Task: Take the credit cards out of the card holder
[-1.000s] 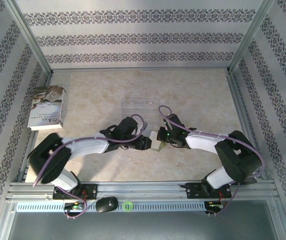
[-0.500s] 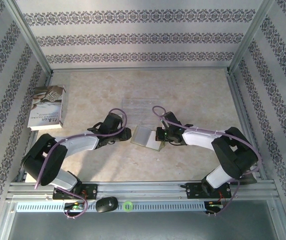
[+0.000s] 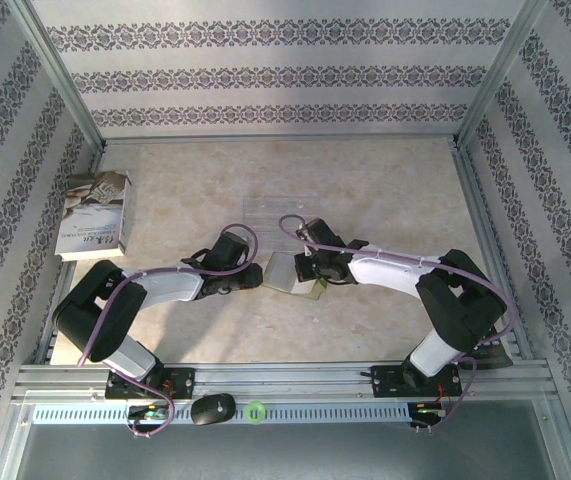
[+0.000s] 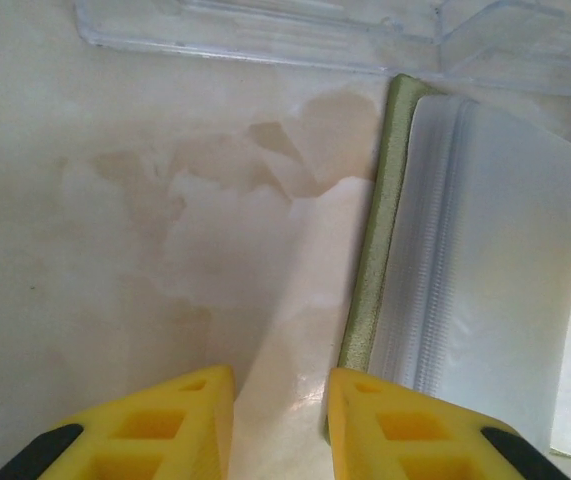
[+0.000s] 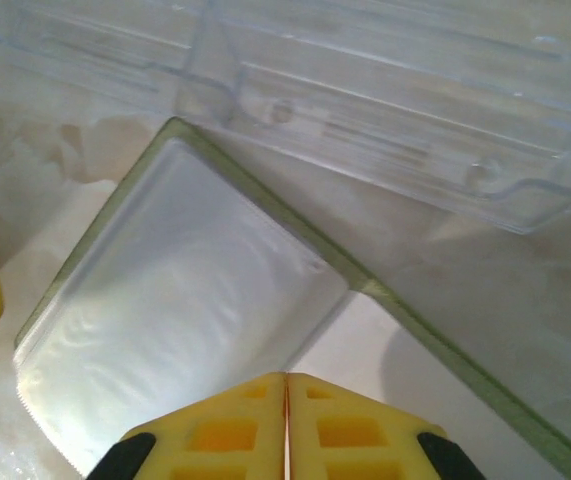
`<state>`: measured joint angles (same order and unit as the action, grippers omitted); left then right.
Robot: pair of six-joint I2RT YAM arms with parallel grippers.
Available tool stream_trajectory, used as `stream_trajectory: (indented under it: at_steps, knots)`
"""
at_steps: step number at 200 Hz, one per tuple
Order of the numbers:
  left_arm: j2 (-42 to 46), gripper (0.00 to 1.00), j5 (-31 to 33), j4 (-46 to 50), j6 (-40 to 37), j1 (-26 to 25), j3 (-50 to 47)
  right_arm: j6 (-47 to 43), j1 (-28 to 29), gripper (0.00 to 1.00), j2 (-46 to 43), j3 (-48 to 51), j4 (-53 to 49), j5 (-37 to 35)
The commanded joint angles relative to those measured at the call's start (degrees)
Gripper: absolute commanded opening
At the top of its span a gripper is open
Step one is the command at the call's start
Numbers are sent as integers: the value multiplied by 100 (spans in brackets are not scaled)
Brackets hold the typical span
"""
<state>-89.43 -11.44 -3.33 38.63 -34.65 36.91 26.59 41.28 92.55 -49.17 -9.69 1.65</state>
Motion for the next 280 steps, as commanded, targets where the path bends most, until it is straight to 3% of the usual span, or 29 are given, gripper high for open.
stream_trajectory:
  at_steps: [1, 22, 45, 82, 109, 159, 208, 242, 280]
  knots:
    - [-292, 31, -602, 53, 94, -384, 57, -111, 224, 16, -32, -171, -200, -390]
    - [-117, 30, -588, 359, 117, -459, 120, -29, 435, 28, -138, -245, -177, -543]
    - [714, 36, -83, 761, 115, -424, -165, 68, 693, 43, -131, -366, -137, -786]
    - [2021, 52, 752, 1377, 86, -267, -593, 259, 923, 53, 297, -664, -264, -1102]
    - [2687, 60, 950, 1500, 60, -150, -814, 237, 1054, 59, 611, -997, -622, -1396]
    - [3245, 96, 1170, 1662, -148, -75, -895, 220, 1210, 71, 1141, -1474, -1145, -1670]
    - [3556, 100, 1377, 1705, -134, -24, -1024, 207, 1286, 70, 1460, -1702, -1409, -1677]
    - [3975, 100, 1504, 1672, -120, -17, -1142, 166, 1286, 62, 1605, -1697, -1439, -1594]
    - [4135, 100, 1447, 1667, -239, 8, -1120, 132, 1289, 65, 1698, -1625, -1412, -1386]
